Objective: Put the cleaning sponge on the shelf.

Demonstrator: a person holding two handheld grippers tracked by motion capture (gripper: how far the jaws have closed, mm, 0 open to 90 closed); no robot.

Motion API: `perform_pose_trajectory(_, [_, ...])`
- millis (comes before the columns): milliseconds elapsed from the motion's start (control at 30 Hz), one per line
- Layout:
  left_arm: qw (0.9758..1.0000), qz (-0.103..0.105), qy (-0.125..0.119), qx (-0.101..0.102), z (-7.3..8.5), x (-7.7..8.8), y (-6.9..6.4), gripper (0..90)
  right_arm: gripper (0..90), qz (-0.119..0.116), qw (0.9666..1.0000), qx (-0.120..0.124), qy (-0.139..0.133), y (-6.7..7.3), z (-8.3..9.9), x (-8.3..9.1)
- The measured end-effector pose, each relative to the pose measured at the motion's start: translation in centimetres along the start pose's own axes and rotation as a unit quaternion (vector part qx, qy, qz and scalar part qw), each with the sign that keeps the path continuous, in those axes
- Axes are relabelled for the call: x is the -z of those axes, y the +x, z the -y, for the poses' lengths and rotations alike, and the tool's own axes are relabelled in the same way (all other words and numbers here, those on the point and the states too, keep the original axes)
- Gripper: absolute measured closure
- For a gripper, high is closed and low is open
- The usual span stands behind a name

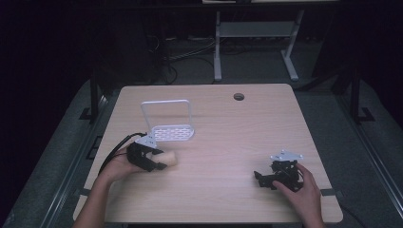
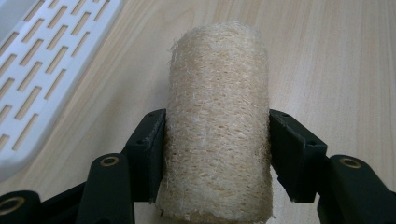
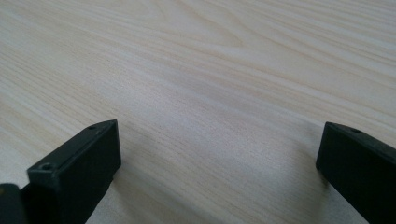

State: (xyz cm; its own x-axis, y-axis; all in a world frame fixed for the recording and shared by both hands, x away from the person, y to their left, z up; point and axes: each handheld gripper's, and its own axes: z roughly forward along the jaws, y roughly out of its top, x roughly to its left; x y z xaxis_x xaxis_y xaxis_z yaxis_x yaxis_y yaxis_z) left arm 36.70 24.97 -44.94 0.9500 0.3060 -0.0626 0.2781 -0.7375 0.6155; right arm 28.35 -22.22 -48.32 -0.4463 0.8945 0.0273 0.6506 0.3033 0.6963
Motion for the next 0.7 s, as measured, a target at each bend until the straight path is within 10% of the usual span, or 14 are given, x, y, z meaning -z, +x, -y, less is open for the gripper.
perform_pose_trajectory(700, [0.9960, -0.058, -0.005, 0.068, 0.36, 0.57, -0.65, 41.2, 0.0, 0.000, 1.0000, 0.000, 0.000, 0.00, 0.00, 0.00])
